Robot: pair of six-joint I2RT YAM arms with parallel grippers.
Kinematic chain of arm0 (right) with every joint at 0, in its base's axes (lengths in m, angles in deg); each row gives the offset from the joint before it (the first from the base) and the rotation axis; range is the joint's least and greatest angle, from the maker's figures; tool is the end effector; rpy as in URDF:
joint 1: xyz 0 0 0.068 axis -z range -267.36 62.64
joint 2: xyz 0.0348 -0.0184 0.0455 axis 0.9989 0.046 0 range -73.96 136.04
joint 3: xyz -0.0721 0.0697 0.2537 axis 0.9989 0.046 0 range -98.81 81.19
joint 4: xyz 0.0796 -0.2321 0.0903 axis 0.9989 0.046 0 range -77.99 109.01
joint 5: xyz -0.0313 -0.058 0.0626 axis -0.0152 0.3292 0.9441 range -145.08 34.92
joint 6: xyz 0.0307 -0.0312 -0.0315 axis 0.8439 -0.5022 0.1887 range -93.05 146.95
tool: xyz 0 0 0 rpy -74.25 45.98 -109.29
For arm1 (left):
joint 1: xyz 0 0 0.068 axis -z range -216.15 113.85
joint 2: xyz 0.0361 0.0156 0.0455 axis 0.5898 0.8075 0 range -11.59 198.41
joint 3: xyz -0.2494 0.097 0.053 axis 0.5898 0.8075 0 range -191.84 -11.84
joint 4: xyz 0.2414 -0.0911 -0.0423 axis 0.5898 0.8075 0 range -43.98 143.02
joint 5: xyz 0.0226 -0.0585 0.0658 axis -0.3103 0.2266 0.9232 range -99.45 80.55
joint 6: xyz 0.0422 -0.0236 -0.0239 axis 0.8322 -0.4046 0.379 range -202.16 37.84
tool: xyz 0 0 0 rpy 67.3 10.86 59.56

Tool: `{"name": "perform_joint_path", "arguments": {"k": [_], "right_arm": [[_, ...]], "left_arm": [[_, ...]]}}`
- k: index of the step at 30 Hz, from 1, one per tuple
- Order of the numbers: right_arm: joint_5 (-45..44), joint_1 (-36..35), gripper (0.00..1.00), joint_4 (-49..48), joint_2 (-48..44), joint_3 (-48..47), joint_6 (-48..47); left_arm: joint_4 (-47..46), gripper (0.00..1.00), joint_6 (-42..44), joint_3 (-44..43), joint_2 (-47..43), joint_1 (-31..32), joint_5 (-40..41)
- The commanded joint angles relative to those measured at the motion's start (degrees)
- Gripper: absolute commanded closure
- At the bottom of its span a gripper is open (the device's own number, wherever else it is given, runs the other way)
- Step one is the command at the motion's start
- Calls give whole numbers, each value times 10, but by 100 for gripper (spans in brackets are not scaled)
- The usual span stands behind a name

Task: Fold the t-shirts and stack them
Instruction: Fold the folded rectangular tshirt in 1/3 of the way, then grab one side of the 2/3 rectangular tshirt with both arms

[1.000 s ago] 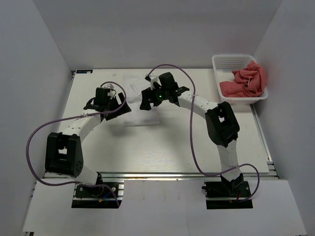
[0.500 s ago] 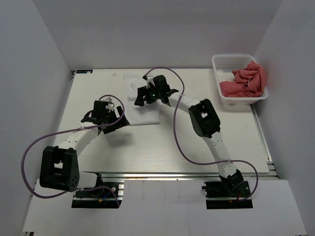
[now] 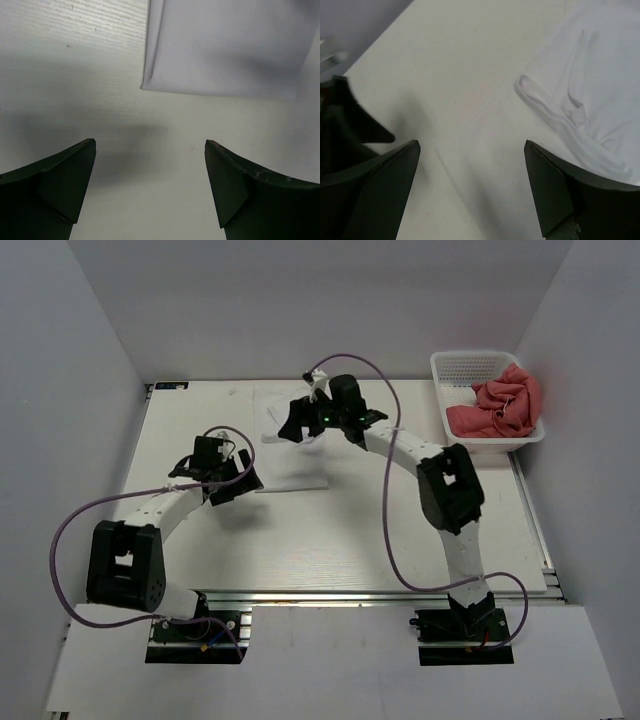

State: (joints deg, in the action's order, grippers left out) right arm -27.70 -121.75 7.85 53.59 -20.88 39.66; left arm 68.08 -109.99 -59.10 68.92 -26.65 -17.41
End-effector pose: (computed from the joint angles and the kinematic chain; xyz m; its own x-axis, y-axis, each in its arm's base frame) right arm 0.4250 0.3107 0.2331 -0.4807 -0.0923 -0.8720 -0.7681 0.5240 0.3680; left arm 0.2718 -0.0504 0.1999 -0.8297 -0.3300 -0.4503 -0.1653 0.9156 -0.3665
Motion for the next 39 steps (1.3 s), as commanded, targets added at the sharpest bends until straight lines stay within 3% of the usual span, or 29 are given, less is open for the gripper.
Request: {"name": "perform_joint_path", "arguments": {"k": [1,5,10,14,18,22,26,27,30,31,35,39], "right_arm": [[-30,4,10,-35,-123,91,11],[-80,13,10,-7,-180,200,53],[-83,18,10,28,-215,301,67],[-76,18,10,38,-211,344,71],[-63,17,10,41,-176,340,74],[-54,16,10,33,-151,335,88],[-58,14,16,16,-124,327,98],[-61,16,18,14,-113,320,101],[-54,17,35,16,-105,313,109],[-57,14,53,14,-107,316,110],[-61,15,78,0,-123,330,114],[-68,13,90,10,-162,346,100]], "left_arm": [[-10,0,8,-35,32,1,9],[-31,0,14,-55,73,1,4],[-48,4,20,-60,114,1,-16],[-67,15,20,-65,148,6,-22],[-80,43,20,-65,169,6,-30],[-85,58,25,-65,186,6,-30],[-97,69,25,-65,198,6,-30],[-97,72,25,-65,205,6,-30],[-97,93,25,-65,211,6,-30],[-97,100,25,-65,211,6,-25],[-123,100,25,-59,205,6,-40],[-164,100,20,-21,151,11,-63]]}}
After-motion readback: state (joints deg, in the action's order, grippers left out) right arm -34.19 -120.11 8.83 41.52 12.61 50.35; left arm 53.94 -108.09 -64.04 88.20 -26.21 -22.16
